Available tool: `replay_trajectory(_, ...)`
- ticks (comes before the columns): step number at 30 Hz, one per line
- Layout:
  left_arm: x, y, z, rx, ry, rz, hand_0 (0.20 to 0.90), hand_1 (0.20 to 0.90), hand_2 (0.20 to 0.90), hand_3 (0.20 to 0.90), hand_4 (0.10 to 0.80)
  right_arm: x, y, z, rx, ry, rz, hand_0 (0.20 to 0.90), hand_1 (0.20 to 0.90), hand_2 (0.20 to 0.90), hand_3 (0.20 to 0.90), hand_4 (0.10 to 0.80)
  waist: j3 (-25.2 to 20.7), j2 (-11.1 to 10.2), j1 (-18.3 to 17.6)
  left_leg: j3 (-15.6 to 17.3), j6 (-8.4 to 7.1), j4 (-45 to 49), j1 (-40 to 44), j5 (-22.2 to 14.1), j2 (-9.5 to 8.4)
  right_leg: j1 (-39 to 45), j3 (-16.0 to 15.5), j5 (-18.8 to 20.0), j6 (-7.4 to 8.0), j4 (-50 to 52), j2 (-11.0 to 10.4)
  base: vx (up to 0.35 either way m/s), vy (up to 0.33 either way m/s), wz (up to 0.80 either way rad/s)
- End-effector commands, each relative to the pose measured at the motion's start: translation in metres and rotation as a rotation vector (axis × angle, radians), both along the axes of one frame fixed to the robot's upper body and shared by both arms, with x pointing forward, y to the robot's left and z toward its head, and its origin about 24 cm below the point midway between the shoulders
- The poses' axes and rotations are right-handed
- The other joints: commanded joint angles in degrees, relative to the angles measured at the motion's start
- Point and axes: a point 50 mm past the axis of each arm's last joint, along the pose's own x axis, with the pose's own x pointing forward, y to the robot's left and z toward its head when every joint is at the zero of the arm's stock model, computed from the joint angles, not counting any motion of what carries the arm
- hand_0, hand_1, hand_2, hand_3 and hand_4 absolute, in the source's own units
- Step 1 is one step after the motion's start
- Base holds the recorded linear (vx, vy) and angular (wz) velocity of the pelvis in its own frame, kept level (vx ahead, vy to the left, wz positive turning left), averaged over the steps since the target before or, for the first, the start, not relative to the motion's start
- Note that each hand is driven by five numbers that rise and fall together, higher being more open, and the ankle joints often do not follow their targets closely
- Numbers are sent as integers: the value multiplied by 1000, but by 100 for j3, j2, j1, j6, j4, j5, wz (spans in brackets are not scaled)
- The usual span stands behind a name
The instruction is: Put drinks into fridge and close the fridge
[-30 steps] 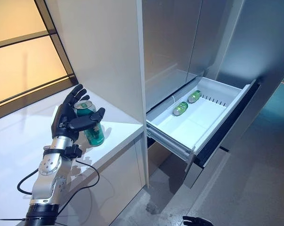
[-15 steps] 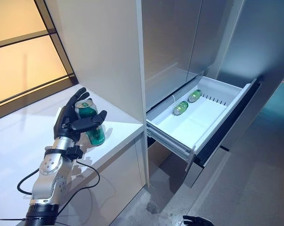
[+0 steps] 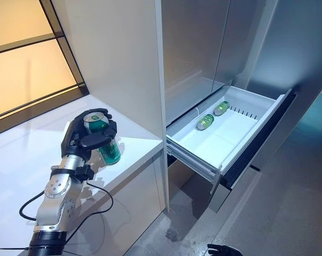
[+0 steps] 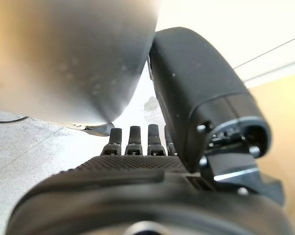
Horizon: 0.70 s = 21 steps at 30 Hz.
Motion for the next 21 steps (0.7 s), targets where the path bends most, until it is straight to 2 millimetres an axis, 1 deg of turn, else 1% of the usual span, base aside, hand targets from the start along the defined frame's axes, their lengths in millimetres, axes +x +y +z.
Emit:
replay_trajectory(1,4,-3,60,84,-271,-54,300,300,300,200,100,4,-4,1,-1,-4,8,900,900,900,900,800,-52,55,-64,-88,159,186,-28,-478,-271,10,-240,-781,139,617,220,0,0,0)
replay_trajectory(5,5,-10,60,81,-268,-109,300,300,300,200,100,11,-3,3,21,-49,-29,900,900,900,900,800,-41,52,-57,-87,156,200,-29,-481,-267,13,-255,-781,140,629,215,0,0,0)
replay_trajectory(7,4,-14,61,69,-274,-147,300,300,300,200,100,22,-2,7,30,-113,-33,900,900,900,900,800,-45,51,-62,-90,156,200,-21,-482,-268,19,-259,-777,143,628,217,0,0,0)
replay_trajectory(10,3,-20,66,44,-303,-210,300,300,300,200,100,48,5,19,24,-257,32,900,900,900,900,800,-39,45,-71,-94,150,210,-26,-479,-260,13,-270,-768,145,638,213,0,0,0)
replay_trajectory(12,3,-26,70,13,-336,-285,300,300,300,200,100,72,14,34,28,-402,92,900,900,900,900,800,-32,40,-94,-90,146,222,-32,-479,-254,1,-279,-765,151,654,204,0,0,0)
replay_trajectory(13,3,-26,70,12,-336,-286,300,300,300,200,100,72,14,34,28,-402,92,900,900,900,900,800,-32,40,-95,-91,146,222,-31,-479,-254,2,-279,-766,151,654,204,0,0,0)
replay_trajectory(14,1,-34,73,-25,-368,-361,300,300,300,200,100,92,25,51,58,-524,133,900,900,900,900,800,-22,31,-127,-93,148,217,-33,-467,-251,-15,-279,-763,150,676,200,0,0,0)
replay_trajectory(15,0,-38,75,-48,-386,-406,300,300,300,200,100,103,34,64,81,-600,158,900,900,900,900,800,-18,21,-160,-92,147,212,-34,-460,-253,-20,-271,-760,159,677,197,-30,-9,-2)
replay_trajectory(16,-1,-42,76,-59,-400,-441,300,300,300,200,100,110,40,74,107,-660,176,900,900,900,900,800,-18,16,-190,-93,146,202,-32,-448,-252,-30,-267,-755,167,685,194,0,0,0)
replay_trajectory(17,-1,-43,76,-64,-407,-458,300,300,300,200,100,113,44,80,123,-687,184,900,900,900,900,800,-19,16,-206,-93,144,193,-28,-442,-250,-33,-265,-753,172,686,191,0,0,0)
replay_trajectory(18,-3,-47,76,-70,-420,-488,300,300,300,200,100,119,53,93,163,-744,208,900,900,900,900,800,-17,14,-247,-92,148,177,-23,-428,-250,-40,-253,-746,184,685,189,0,0,0)
replay_trajectory(21,-8,-52,75,-55,-463,-544,300,300,300,200,100,129,73,129,318,-884,300,900,900,900,900,800,-26,10,-336,-82,157,134,-8,-390,-244,-57,-206,-736,209,676,190,-7,0,-3)
